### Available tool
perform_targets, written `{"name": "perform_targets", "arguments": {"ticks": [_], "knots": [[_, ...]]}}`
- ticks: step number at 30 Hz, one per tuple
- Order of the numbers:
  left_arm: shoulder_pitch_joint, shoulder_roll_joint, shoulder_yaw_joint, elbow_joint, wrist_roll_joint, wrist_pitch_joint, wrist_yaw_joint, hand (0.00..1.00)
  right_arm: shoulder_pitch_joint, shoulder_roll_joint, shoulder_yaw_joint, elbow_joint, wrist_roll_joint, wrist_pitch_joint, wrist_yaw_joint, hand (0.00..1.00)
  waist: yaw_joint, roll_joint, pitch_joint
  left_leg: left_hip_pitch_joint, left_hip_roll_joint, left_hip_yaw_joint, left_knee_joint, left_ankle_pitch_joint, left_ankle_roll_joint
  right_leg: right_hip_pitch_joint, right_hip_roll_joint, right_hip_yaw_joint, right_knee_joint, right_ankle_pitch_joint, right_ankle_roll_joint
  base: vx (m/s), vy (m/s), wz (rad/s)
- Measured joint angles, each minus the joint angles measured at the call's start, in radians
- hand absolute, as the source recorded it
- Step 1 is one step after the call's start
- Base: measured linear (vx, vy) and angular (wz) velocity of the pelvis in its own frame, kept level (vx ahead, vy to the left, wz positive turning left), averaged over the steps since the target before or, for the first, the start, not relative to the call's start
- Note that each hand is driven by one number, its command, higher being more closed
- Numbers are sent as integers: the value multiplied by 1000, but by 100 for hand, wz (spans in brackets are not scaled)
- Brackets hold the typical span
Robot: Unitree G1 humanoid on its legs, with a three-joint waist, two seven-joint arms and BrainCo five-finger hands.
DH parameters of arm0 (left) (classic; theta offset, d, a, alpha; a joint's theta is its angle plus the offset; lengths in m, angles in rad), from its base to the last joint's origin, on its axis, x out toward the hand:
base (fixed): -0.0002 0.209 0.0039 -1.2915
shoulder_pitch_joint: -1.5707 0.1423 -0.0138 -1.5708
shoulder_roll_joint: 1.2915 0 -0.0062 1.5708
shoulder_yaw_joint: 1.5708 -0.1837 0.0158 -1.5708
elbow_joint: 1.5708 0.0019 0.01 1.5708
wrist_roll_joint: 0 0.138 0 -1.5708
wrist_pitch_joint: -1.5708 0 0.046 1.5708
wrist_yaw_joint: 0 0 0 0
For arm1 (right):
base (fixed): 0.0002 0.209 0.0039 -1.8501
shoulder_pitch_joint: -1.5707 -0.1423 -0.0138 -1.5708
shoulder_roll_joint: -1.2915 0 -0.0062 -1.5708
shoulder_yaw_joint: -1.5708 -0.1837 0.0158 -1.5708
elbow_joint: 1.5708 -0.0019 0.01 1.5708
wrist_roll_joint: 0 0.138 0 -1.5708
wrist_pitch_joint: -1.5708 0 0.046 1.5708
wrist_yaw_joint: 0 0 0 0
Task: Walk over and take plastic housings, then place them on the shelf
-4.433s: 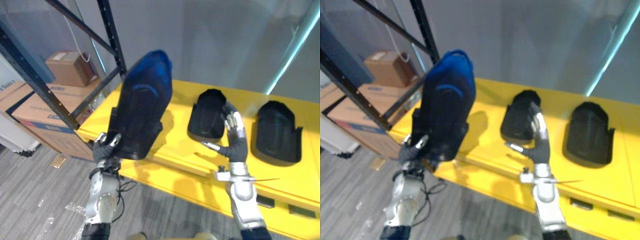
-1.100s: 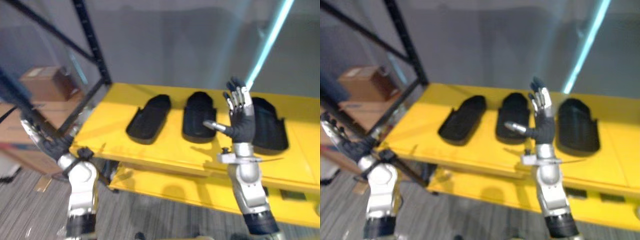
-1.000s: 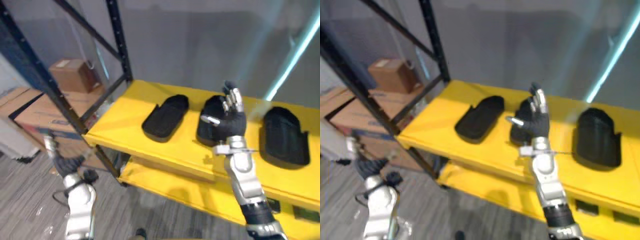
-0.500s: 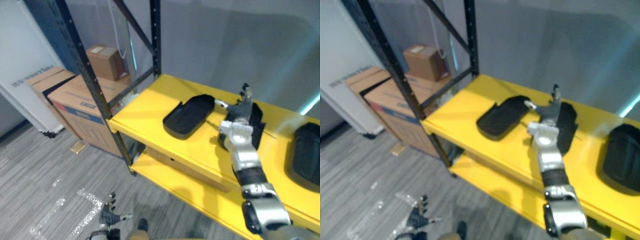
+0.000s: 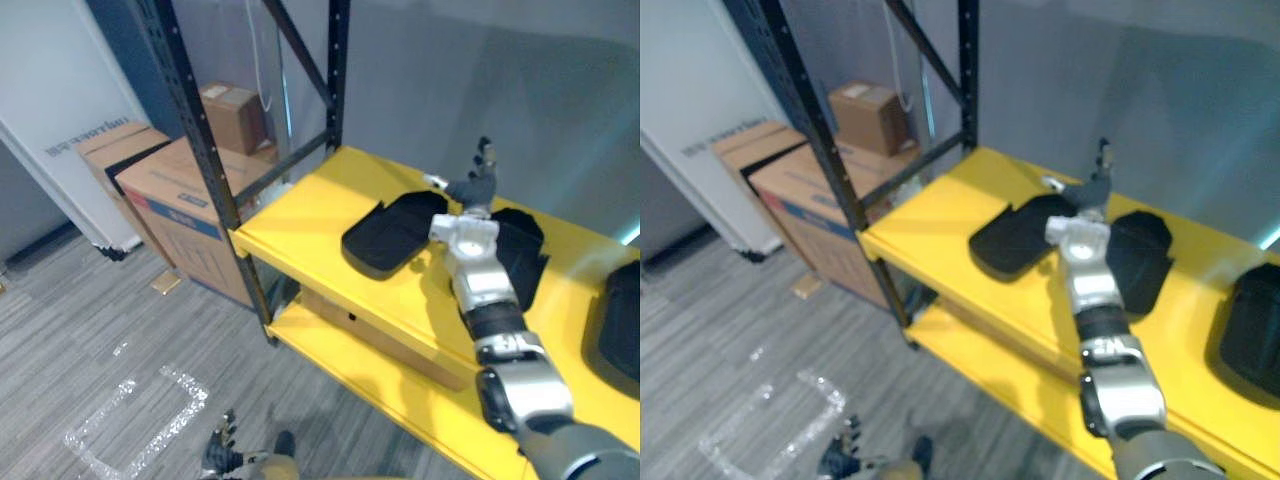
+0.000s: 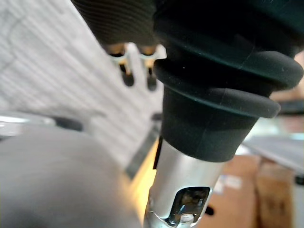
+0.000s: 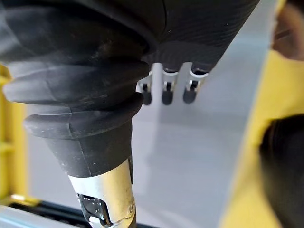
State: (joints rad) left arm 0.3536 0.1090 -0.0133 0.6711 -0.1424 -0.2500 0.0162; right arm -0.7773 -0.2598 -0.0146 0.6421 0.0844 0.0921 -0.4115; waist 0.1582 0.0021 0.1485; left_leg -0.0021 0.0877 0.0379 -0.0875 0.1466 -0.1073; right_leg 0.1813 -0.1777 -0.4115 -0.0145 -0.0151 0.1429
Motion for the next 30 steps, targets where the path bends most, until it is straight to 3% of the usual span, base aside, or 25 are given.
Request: {"name": "perform_targets", "arguments": {"ticks": [12,22,30], "knots": [[-9,-10,-3,18,-29,-1,1,0,-73,4,-2,150,-4,147,12,0,-2,20,31,2,-13,1,0,-2,2,6,-13,-2,-11,8,13,0,0,0],[-19,-19,-10,17,-48,1,1,0,-126,4,-3,203,-4,200,3,0,-3,34,69,2,-13,2,0,-3,3,5,-14,-2,-11,8,14,0,0,0],[-24,-21,-13,16,-56,4,2,0,-143,1,-3,225,-2,201,24,0,-2,42,89,1,-14,0,1,-3,3,5,-15,-4,-10,8,14,0,0,0]]}}
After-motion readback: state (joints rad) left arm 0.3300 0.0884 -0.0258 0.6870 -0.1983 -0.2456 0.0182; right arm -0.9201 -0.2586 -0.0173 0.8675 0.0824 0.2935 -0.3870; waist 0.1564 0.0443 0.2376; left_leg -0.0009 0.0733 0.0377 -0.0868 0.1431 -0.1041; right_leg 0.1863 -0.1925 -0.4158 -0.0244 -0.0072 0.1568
